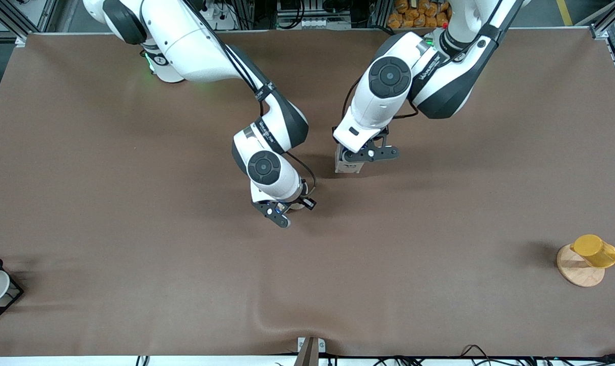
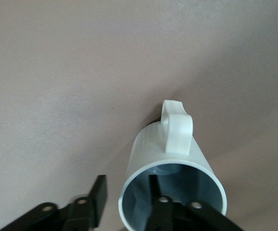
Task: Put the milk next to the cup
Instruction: 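Carry the carton and mug toward each other at the table middle, then release the mug with the right gripper and withdraw it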
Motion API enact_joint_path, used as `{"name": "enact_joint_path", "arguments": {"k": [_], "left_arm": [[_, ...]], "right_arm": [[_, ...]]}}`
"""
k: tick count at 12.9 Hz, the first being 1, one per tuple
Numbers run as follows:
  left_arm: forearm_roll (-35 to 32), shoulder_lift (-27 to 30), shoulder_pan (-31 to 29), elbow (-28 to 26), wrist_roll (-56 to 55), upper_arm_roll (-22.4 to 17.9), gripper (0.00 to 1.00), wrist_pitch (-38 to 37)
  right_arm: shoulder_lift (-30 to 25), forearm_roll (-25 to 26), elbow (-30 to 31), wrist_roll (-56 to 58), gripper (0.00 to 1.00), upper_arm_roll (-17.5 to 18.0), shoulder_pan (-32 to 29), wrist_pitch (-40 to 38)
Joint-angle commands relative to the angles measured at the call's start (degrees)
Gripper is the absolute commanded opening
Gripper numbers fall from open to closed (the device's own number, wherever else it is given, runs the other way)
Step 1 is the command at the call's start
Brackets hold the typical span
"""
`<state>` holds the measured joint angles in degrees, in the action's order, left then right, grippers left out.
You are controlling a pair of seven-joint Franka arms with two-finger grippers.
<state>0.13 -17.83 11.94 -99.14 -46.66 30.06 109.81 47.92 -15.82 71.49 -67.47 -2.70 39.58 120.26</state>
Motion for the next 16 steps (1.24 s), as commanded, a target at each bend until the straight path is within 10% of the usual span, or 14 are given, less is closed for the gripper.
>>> {"name": "enact_joint_path", "arguments": {"k": [1, 16], "left_arm": [[-1.71, -2.46, 1.23, 3.24, -1.85, 0.09, 0.44, -0.48], [-10.76, -18.9, 16.78, 17.14, -14.07, -3.59, 0.48, 1.88]], "right_arm": [[-2.91, 0.62, -0.56, -0.21, 1.0, -0.02, -0.82, -2.74], [-31.38, 8.69, 16.39, 53.54, 1.0, -0.11, -25.33, -22.52]]}}
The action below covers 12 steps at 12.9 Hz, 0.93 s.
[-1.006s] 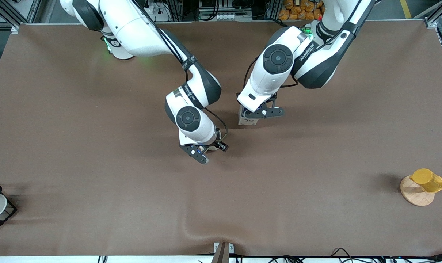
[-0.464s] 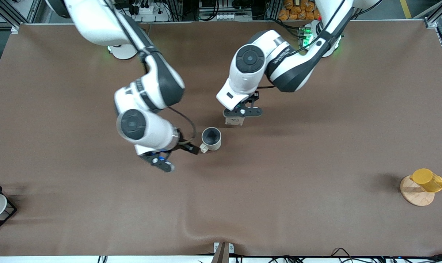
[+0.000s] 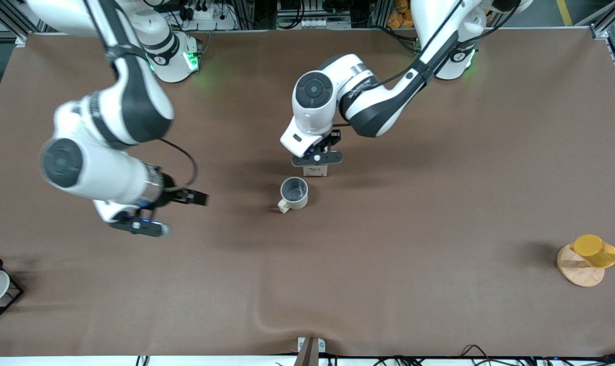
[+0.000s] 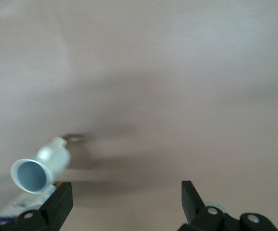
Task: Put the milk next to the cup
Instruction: 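Release the mug with the right gripper and withdraw it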
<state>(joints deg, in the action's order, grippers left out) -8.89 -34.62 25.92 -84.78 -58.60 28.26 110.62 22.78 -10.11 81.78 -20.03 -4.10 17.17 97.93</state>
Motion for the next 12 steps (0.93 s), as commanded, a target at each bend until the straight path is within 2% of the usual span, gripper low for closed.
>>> {"name": "enact_joint_path", "arguments": {"k": [1, 4, 7, 10, 11, 12], "left_arm": [[-1.66, -2.64, 3.87, 2.78, -2.82, -3.11, 0.48, 3.01], [-1.65, -3.69, 7.03, 3.39, -3.62, -5.14, 0.48, 5.57], [-1.74, -4.93, 8.79, 4.71, -4.06, -5.76, 0.48, 5.49], [-1.65, -5.02, 10.03, 4.8, -3.89, -7.25, 0.56, 5.92], [-1.74, -5.1, 10.03, 4.8, -3.97, -7.34, 0.68, 6.36], [-1.74, -5.11, 10.03, 4.71, -3.97, -7.43, 1.0, 6.97]], "right_arm": [[-7.99, 4.55, 7.33, 9.1, 1.0, 1.29, -4.23, -0.19], [-12.31, 5.53, 11.29, 15.78, 1.0, 1.46, -8.8, 0.07], [-14.59, 6.15, 11.39, 25.19, 1.0, 1.46, -12.94, 0.25], [-19.24, 7.55, 13.14, 27.67, 1.0, 1.55, -14.0, -0.1], [-20.48, 8.17, 13.23, 27.93, 1.0, 1.81, -14.53, -0.28], [-21.27, 8.43, 13.23, 29.24, 1.0, 1.9, -14.79, -0.54]]}}
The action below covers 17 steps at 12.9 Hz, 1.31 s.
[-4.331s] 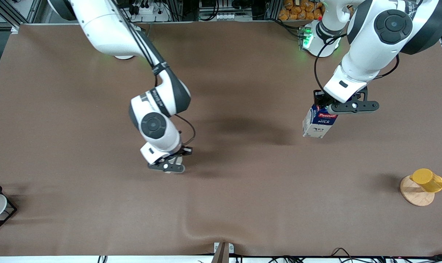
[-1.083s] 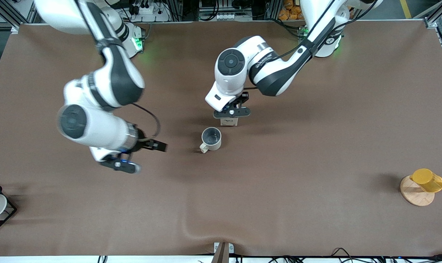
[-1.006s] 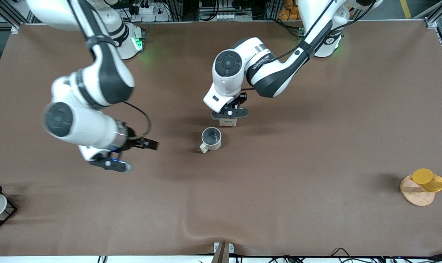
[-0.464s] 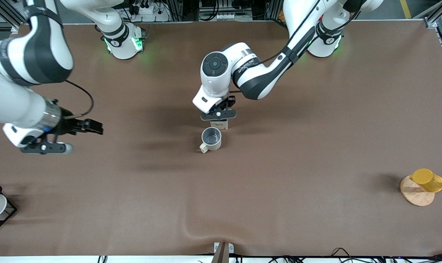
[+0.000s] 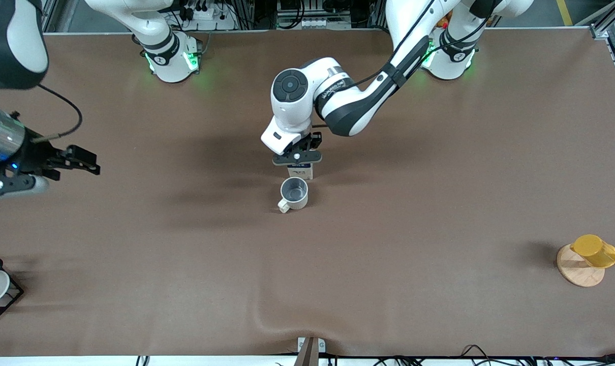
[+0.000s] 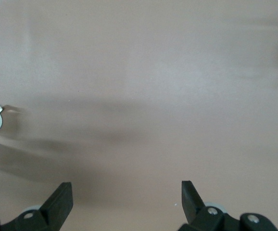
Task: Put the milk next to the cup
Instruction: 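Release the mug with the right gripper and withdraw it, then lower the carton beside the mug and open the left gripper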
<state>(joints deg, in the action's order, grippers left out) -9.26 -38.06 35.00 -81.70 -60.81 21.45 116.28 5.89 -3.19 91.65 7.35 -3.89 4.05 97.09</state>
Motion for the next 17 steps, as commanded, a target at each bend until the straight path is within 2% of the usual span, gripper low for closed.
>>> {"name": "enact_joint_path", "arguments": {"k": [1, 5, 8, 12, 15, 17], "left_arm": [[-1.29, -1.49, 0.94, 1.72, -2.03, -0.62, 1.0, 1.32], [-1.11, 3.68, 0.15, 1.72, -2.12, -0.71, 1.0, 0.36], [-1.02, 10.53, -3.52, 1.63, -2.21, -0.89, 1.0, -6.04], [-0.93, 21.43, -14.5, 1.02, -0.54, -0.8, 1.0, -14.83], [0.72, 25.84, -24.34, 1.1, 1.47, -0.28, 1.0, -17.66], [0.91, 28.04, -27.87, 1.1, 7.77, -0.53, 1.0, -20.99]], "right_arm": [[-5.01, 1.61, 3.28, 3.54, 1.0, 1.7, -2.2, 0.29], [-6.86, 1.52, 2.93, 5.22, 1.0, 1.78, -4.31, -1.54], [-7.3, 1.25, 2.75, 4.61, 1.0, 1.96, -5.98, -3.23], [-7.56, 1.17, 1.61, 0.15, 1.0, 1.78, -6.78, -6.37], [-7.56, 1.17, 0.11, -3.83, 1.0, 2.31, -6.78, -9.81], [-7.56, 1.17, -0.42, -4.09, 1.0, 3.45, -7.74, -10.43]]}}
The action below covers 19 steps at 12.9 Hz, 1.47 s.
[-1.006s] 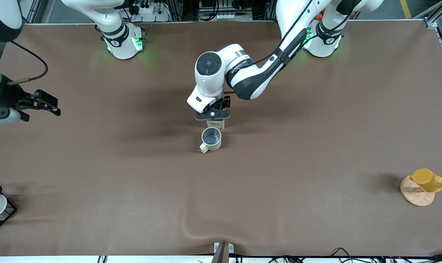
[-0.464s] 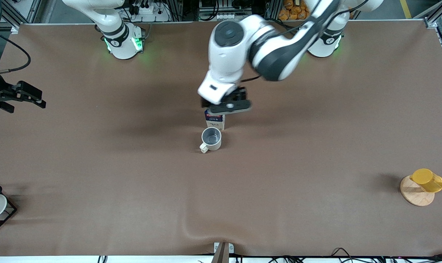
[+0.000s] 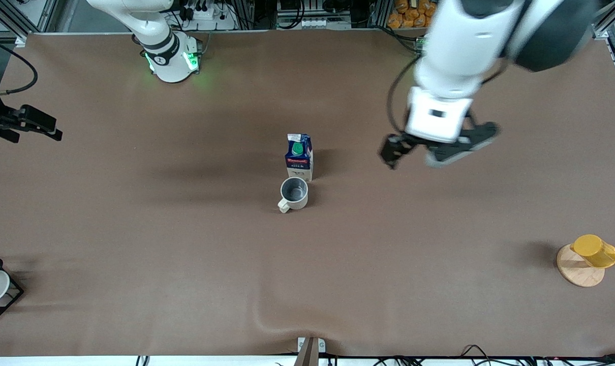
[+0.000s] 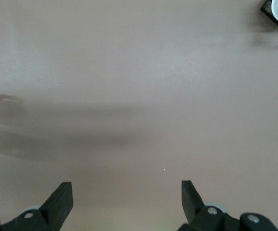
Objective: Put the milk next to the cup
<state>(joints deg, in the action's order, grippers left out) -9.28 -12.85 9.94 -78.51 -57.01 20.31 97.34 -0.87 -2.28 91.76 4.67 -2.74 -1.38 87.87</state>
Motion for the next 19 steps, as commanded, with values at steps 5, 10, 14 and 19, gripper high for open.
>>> {"name": "enact_joint_path", "arguments": {"k": [5, 10, 14, 19], "left_arm": [[1.19, 6.08, -11.86, -2.27, 17.89, 0.79, 1.0, -8.48], [1.28, 6.96, -15.73, -2.53, 27.36, 0.79, 1.0, -9.45], [2.85, 8.01, -19.08, -2.79, 42.13, 0.53, 1.0, -10.86], [6.27, 13.28, -14.0, -8.58, 48.63, -7.97, 1.0, -8.93]], "right_arm": [[-0.8, 0.61, -1.75, -1.33, 1.0, 2.65, -2.4, -1.21], [-0.8, 0.78, -2.29, -1.33, 1.0, 2.48, -2.4, -1.12], [-0.8, 1.49, -2.55, -1.42, 1.0, 2.74, -2.14, -1.12], [-0.54, 2.2, -4.13, -1.51, 1.0, 2.48, -2.57, -2.43]]}}
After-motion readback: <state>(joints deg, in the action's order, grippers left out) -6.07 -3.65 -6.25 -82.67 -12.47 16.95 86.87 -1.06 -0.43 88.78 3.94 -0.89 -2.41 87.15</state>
